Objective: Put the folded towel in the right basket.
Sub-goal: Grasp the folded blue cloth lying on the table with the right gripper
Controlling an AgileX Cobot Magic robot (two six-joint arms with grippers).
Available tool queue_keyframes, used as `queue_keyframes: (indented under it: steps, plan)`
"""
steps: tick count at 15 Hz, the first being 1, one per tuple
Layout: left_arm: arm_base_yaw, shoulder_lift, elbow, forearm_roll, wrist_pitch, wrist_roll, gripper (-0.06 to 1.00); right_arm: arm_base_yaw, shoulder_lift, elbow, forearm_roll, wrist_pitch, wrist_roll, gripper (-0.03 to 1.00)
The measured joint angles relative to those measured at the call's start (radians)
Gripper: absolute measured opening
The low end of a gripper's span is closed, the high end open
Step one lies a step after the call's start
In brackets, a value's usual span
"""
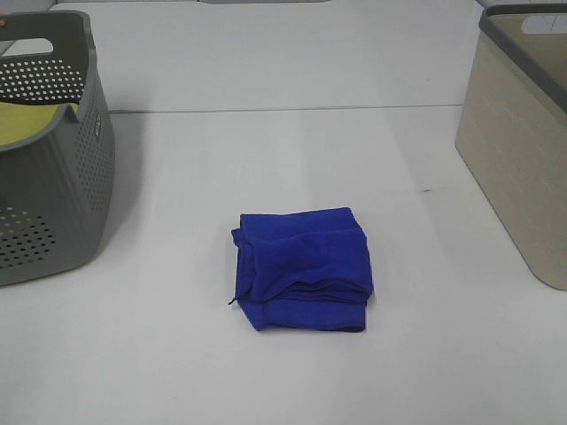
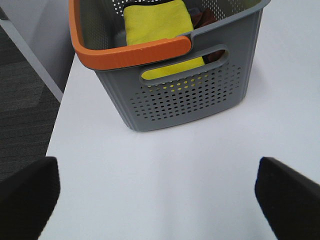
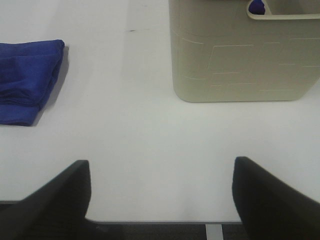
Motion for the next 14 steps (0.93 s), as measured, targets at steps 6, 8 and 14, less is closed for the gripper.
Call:
queue_keyframes:
  steps: [6, 8, 14]
  plan:
    - [0.0, 0.0, 0.0, 0.0, 0.0, 0.0, 0.99, 0.0, 0.013, -0.164, -0.001, -0.185, 0.051, 0.76]
    - [0.0, 0.0, 0.0, 0.0, 0.0, 0.0, 0.99, 0.0, 0.123, -0.294, -0.005, -0.315, 0.051, 0.76]
    - [0.0, 0.0, 0.0, 0.0, 0.0, 0.0, 0.99, 0.0, 0.597, -0.695, 0.139, -0.483, -0.074, 0.75]
